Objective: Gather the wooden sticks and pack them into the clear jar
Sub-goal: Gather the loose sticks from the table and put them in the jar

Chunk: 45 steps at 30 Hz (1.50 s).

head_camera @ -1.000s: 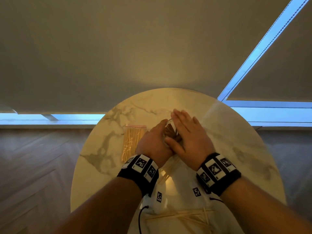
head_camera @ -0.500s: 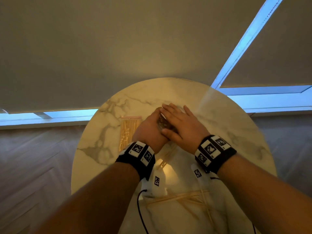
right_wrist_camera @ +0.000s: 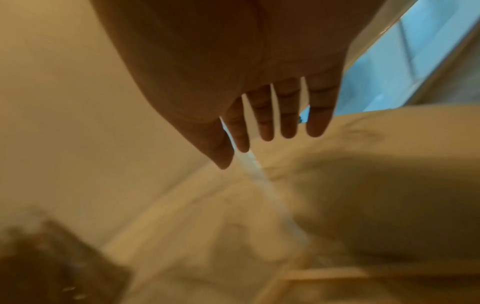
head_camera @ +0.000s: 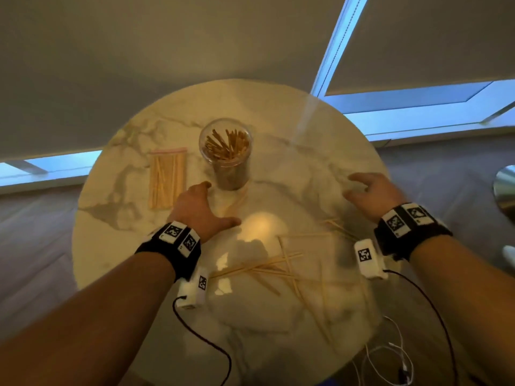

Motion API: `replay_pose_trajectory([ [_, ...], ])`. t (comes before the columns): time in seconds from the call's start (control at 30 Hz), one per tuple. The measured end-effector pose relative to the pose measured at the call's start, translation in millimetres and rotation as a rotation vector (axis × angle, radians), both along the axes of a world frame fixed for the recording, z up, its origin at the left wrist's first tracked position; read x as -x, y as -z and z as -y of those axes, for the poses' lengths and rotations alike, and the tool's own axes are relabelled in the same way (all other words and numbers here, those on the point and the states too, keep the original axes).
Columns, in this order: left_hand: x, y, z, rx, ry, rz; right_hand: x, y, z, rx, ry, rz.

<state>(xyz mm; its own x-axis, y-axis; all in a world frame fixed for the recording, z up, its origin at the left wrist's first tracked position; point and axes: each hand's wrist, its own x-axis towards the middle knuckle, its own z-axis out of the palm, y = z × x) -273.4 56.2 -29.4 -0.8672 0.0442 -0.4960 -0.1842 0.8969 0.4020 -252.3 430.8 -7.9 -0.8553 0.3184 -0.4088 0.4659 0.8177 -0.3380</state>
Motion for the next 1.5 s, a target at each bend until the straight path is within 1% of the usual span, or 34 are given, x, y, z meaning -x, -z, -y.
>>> replay_pose_trajectory([
  [0.03,-12.2,6.4,-2.9,0.085,0.074,0.024,-13.5,10.6,-20.0,-0.062,0.015,0.121],
  [0.07,-24.1,10.3,-6.9,0.145,0.134,0.038,-25.4,19.5,-35.4,-0.109,0.007,0.206],
  [0.13,-44.1,16.0,-18.3,0.21,0.208,0.048,-48.7,32.8,-52.9,-0.129,-0.019,0.28],
  [0.2,-57.4,19.7,-25.5,0.249,0.232,0.048,-67.6,43.2,-51.9,-0.125,-0.066,0.271],
  [0.3,-75.1,22.5,-42.7,0.301,0.284,0.048,-92.0,54.0,-41.0,-0.13,-0.171,0.211],
  [0.4,-89.1,23.7,-58.0,0.292,0.32,0.032,-105.7,62.4,-18.8,-0.013,-0.211,0.139],
  [0.5,-97.8,23.8,-70.3,0.253,0.325,0.044,-101.2,66.7,6.3,0.092,-0.247,0.043],
  [0.57,-102.5,24.4,-76.4,0.247,0.342,0.026,-92.7,64.4,19.3,0.17,-0.302,0.027],
  [0.67,-107.5,26.1,-80.4,0.229,0.354,-0.015,-84.8,51.7,16.4,0.246,-0.336,-0.003],
  [0.73,-107.9,26.1,-81.7,0.213,0.365,-0.029,-89.9,41.6,-4.8,0.214,-0.31,-0.014],
  [0.77,-107.5,26.1,-82.5,0.205,0.369,-0.03,-96.5,38.5,-18.2,0.175,-0.296,0.013],
  [0.87,-105.4,25.2,-85.2,0.167,0.359,-0.024,-128.0,39.0,-45.3,0.046,-0.239,0.224],
  [0.93,-104.4,24.8,-86.8,0.176,0.386,-0.024,-151.3,50.1,-45.9,-0.036,-0.275,0.304],
  [1.0,-104.0,25.4,-87.3,0.187,0.41,-0.032,-166.7,55.0,-35.0,-0.028,-0.304,0.259],
  [1.07,-103.4,26.0,-87.5,0.189,0.425,-0.041,-169.4,55.4,-20.0,0.048,-0.306,0.185],
  [1.23,-100.9,28.4,-87.3,0.199,0.428,-0.069,-148.3,61.8,21.6,0.134,-0.34,0.059],
  [1.37,-100.4,29.3,-86.6,0.191,0.43,-0.101,-131.2,51.2,43.5,0.212,-0.408,0.042],
  [1.43,-104.7,25.2,-78.7,0.192,0.365,-0.138,-133.9,42.8,47.8,0.204,-0.445,0.059],
  [1.5,-115.0,18.2,-60.3,0.214,0.206,-0.099,-146.8,38.0,51.5,0.128,-0.485,0.147],
])
